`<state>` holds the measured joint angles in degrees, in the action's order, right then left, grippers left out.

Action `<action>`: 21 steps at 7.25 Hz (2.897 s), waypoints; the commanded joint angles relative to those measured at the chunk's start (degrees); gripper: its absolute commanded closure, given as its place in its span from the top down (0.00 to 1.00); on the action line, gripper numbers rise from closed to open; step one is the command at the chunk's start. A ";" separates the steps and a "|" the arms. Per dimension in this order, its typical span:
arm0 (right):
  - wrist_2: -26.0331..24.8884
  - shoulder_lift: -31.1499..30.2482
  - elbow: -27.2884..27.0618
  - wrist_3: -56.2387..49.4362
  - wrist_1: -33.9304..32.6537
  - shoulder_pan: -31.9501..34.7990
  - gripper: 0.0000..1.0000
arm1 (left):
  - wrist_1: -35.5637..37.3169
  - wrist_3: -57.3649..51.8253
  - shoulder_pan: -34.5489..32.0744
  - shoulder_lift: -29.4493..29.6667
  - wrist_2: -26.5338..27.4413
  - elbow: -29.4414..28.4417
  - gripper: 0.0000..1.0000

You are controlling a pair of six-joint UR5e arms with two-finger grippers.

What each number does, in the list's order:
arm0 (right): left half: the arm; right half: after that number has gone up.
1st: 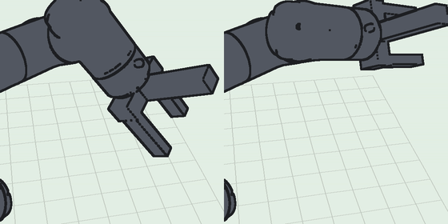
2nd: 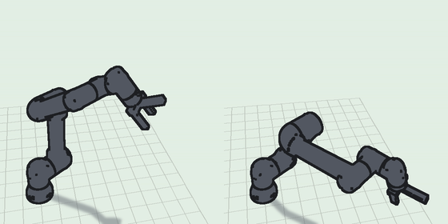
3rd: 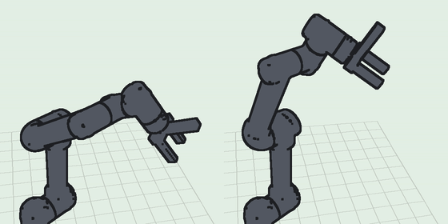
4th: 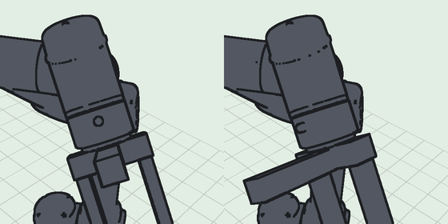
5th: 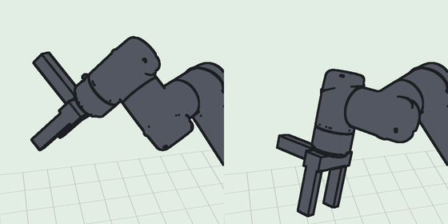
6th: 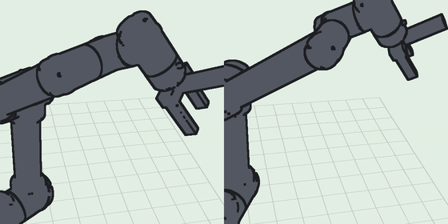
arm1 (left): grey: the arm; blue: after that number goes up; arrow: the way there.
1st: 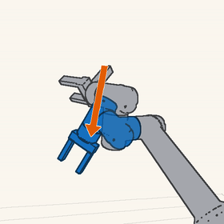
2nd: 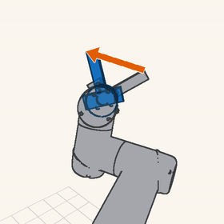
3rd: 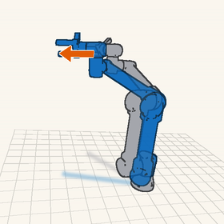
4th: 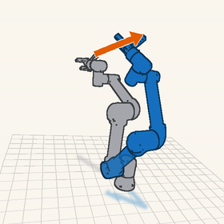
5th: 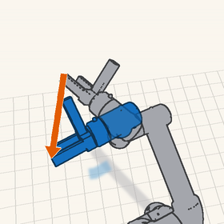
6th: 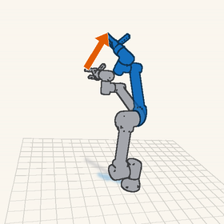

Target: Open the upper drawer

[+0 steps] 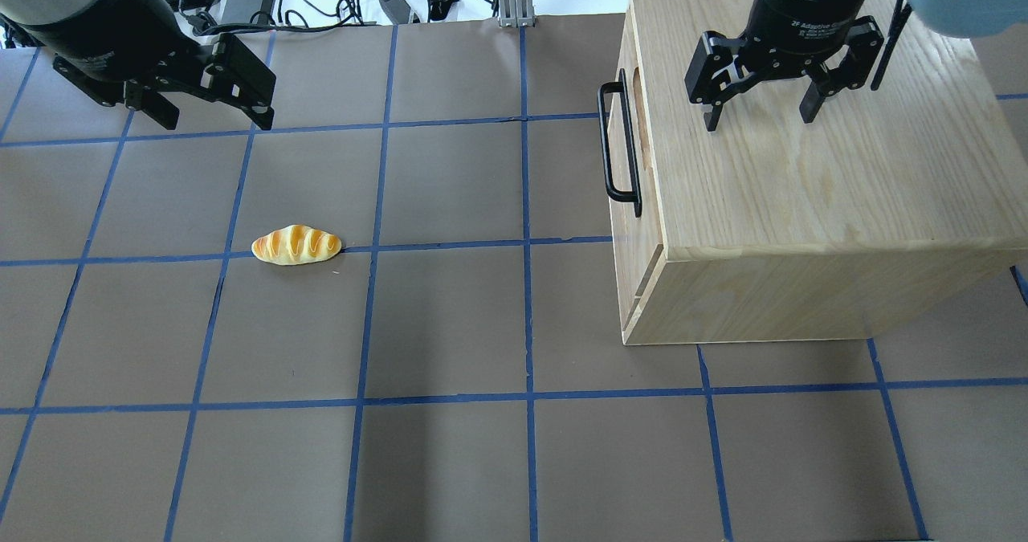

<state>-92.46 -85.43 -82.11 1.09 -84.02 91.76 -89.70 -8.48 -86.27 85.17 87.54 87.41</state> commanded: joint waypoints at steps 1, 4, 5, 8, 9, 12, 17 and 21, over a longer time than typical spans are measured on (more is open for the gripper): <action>0.00 0.00 0.02 -0.03 0.00 0.00 1.00 | 1.53 0.04 -0.04 0.09 0.00 0.65 1.00; 0.00 0.00 0.02 -0.03 0.00 0.00 1.00 | 2.86 0.13 0.14 0.44 0.00 0.75 1.00; 0.00 0.00 0.02 0.06 0.00 0.00 1.00 | 2.95 0.30 0.05 0.44 0.00 0.75 1.00; 0.00 0.00 0.02 -0.03 0.00 0.00 1.00 | 2.95 2.49 -0.30 0.44 0.17 0.75 1.00; 0.00 0.00 0.02 -0.03 0.00 0.00 1.00 | 2.86 3.89 -0.56 1.13 0.00 0.66 1.00; 0.00 0.00 0.02 -0.03 0.00 -0.09 1.00 | 4.17 15.55 -6.41 3.94 -0.97 0.48 1.00; 0.00 0.00 0.02 0.06 0.00 0.00 1.00 | 25.94 44.22 -20.59 18.25 -14.86 0.66 1.00; 0.00 0.00 0.02 0.06 0.00 0.00 1.00 | 30.63 48.04 -23.77 22.50 -17.76 0.66 1.00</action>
<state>-92.46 -85.43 -82.13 1.11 -84.02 91.76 -60.09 39.26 -109.47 106.95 69.82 88.07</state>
